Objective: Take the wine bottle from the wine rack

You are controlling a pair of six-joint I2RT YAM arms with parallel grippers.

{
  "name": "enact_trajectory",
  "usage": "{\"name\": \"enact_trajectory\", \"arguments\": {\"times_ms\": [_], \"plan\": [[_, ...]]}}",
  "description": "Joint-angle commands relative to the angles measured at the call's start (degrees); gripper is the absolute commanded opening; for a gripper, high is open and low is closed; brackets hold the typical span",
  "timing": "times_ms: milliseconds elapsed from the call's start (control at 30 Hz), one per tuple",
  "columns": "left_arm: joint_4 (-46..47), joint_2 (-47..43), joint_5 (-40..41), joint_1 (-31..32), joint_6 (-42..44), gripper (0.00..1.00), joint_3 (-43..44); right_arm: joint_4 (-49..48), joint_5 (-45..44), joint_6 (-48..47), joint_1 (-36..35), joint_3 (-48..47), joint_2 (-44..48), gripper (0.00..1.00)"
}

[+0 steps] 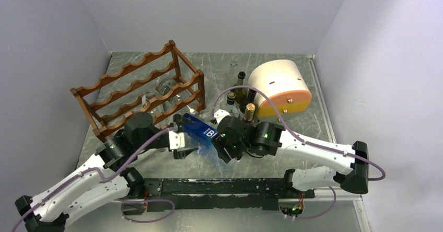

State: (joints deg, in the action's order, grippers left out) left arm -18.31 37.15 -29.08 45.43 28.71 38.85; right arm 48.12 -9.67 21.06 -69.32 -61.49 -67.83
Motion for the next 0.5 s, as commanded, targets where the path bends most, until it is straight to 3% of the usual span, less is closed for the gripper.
{"name": "enact_trajectory", "arguments": {"times_ms": [0,200,367,467], "plan": [[-1.4,1.4,6.5,7.9,9.1,0.93,0.8,-6.8,0.5,3.3,0.3,-6.3,-0.4,0.0],[4.8,3.5,25.6,23.3,12.5,0.99,-3.0,-7.3,1.5,4.7,1.0,-6.8,-0.9,0.0],[5.8,6.4,29.8,26.6,12.6,0.99,-4.4,-8.2,2.2,5.9,1.5,-6.1,-0.2,0.0],[8.3,9.0,36.9,28.1,11.1,0.99,-5.0,-9.2,2.9,6.0,1.7,-6.2,-0.4,0.0]]}}
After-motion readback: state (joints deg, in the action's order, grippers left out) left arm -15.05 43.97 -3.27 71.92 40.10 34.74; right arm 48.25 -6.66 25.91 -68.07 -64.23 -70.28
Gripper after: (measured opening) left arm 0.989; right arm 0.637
